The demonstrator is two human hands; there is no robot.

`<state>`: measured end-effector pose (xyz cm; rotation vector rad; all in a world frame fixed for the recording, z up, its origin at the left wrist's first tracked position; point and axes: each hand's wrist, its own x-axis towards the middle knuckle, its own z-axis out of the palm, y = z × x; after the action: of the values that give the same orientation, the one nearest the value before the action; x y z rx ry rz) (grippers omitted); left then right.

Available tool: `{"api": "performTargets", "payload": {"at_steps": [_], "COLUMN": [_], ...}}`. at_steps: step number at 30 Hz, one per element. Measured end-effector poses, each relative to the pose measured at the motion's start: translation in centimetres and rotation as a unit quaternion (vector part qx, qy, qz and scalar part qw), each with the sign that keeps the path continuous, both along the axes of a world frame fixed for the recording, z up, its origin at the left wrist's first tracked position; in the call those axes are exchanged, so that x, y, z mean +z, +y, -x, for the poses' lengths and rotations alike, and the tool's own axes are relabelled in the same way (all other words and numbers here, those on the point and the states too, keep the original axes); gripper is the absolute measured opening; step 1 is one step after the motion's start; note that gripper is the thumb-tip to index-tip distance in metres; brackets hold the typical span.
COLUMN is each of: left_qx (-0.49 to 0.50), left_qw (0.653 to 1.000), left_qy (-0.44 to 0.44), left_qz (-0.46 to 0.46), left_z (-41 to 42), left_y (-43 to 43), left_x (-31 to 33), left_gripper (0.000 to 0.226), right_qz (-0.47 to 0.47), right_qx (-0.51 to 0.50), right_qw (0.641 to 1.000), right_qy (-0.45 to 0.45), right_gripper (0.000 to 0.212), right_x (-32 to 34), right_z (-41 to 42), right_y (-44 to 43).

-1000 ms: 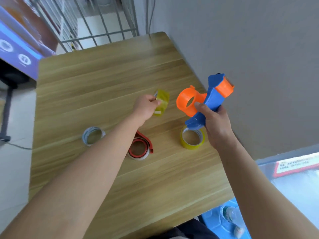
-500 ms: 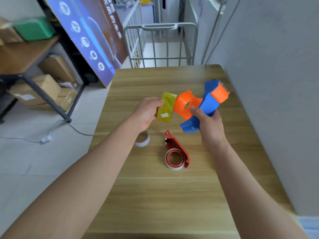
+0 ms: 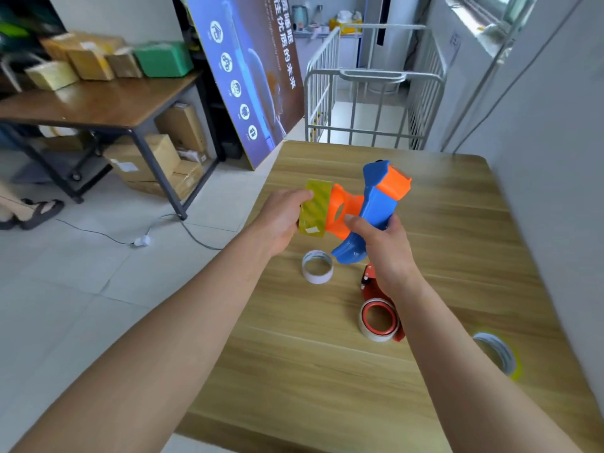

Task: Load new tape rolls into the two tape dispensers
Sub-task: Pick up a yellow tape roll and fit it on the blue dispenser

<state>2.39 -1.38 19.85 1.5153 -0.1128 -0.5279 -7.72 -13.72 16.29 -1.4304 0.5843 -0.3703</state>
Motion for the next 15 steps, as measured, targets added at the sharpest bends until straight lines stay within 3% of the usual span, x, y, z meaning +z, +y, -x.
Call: {"api": "performTargets", "payload": {"at_steps": [7,12,15], "left_qx": [0.035,-0.064,-0.084], "left_qw": [0.999,0.996,0.988], "left_qy": [0.017,-0.028,-0.08], "left_qz": [-0.029,-0.054,-0.104], "left_z": [-0.5,-0.27,-0.34], "left_y": [0.61,0.93,0.66], "left_x": [0.23,0.46,0.63], "left_gripper": [0.027,0.014,0.022], "right_qz": [0.016,0.013,0.013], "right_qx": [0.036,0.011,0.001], "right_qw": [0.999,1.0,1.0], "right_qy": [0.012,0.008,0.015], "right_gripper": [0.043,0.036,0.041], "right_x": [0.47,0.72,0.74], "right_z": [-0.59,-0.78,-0.82], "right_y": [0.84,0.52,0.25]}}
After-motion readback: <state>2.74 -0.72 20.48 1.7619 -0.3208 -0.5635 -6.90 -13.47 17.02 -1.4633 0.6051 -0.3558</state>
